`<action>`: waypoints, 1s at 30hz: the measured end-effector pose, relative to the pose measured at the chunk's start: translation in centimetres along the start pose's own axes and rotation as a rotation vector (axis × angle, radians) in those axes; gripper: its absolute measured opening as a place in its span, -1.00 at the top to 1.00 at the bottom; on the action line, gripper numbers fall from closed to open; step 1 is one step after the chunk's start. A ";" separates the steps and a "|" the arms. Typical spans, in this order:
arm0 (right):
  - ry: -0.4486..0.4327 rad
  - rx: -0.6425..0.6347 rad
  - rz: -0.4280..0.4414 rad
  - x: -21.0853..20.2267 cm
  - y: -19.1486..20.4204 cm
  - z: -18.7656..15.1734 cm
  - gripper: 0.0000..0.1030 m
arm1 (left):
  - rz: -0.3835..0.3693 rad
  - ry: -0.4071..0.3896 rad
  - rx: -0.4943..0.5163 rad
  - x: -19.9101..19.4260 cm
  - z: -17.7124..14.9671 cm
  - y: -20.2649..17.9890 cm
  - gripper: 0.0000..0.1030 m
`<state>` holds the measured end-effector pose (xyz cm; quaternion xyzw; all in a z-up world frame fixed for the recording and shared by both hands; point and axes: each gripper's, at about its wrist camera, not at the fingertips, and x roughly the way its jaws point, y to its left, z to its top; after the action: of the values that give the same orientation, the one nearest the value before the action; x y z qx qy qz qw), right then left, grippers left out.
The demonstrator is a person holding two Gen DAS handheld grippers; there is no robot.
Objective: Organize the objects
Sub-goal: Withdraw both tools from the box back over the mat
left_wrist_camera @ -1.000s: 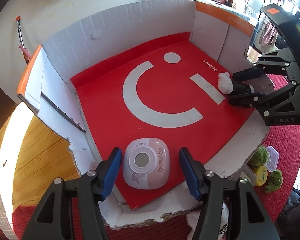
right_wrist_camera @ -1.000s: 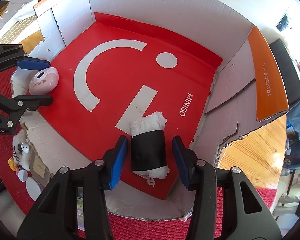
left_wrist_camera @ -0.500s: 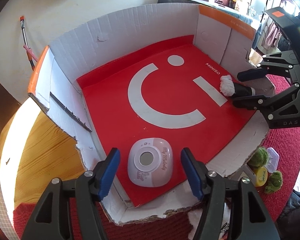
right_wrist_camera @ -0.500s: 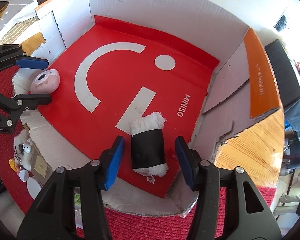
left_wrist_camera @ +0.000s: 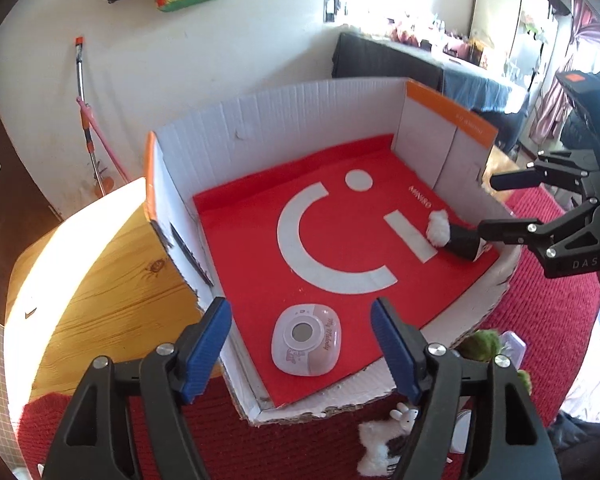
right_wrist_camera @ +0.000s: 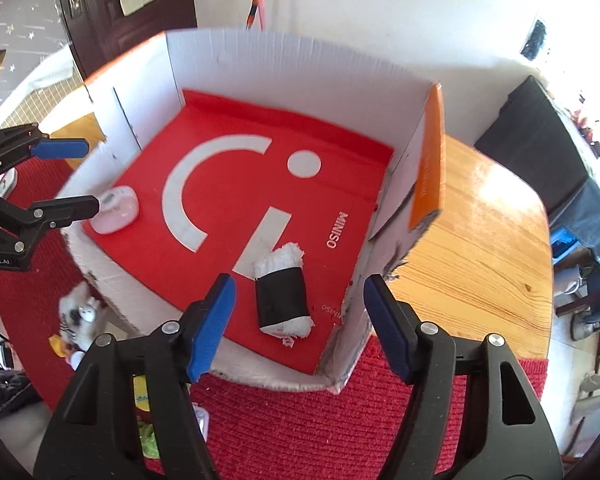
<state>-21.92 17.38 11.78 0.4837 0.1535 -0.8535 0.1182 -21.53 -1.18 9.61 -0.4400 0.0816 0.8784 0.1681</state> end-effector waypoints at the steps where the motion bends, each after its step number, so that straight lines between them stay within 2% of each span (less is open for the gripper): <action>1: -0.016 0.007 0.002 -0.3 -0.6 1.8 -0.36 | 0.002 -0.019 -0.012 -0.5 0.0 0.0 -0.45; 2: -0.035 0.017 0.004 -0.9 -1.7 2.5 -0.38 | 0.000 -0.038 -0.027 -1.2 -0.1 0.1 -0.48; 4: -0.069 0.028 0.001 -0.4 -0.7 3.3 -0.40 | 0.000 -0.073 -0.048 -2.2 -0.2 0.2 -0.54; 10: -0.176 0.043 -0.024 -3.6 0.1 1.1 -0.53 | 0.035 -0.186 -0.093 -5.4 -1.0 0.0 -0.67; 13: -0.221 0.066 -0.001 -4.6 0.4 0.0 -0.57 | 0.054 -0.237 -0.115 -6.9 -1.6 -0.1 -0.71; 17: -0.278 0.082 -0.001 -6.7 1.1 -1.3 -0.65 | 0.061 -0.286 -0.157 -8.2 -2.7 -0.5 -0.81; 25: -0.414 0.123 -0.012 -9.6 2.8 -4.6 -0.82 | 0.128 -0.396 -0.183 -10.8 -5.7 -2.9 -0.93; 30: -0.487 0.160 -0.065 -10.3 3.9 -7.4 -0.93 | 0.139 -0.431 -0.199 -11.4 -8.3 -4.5 -0.99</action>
<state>-9.53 17.09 16.53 0.2665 0.0679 -0.9577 0.0853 -7.34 -1.97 13.81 -0.2501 -0.0131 0.9651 0.0765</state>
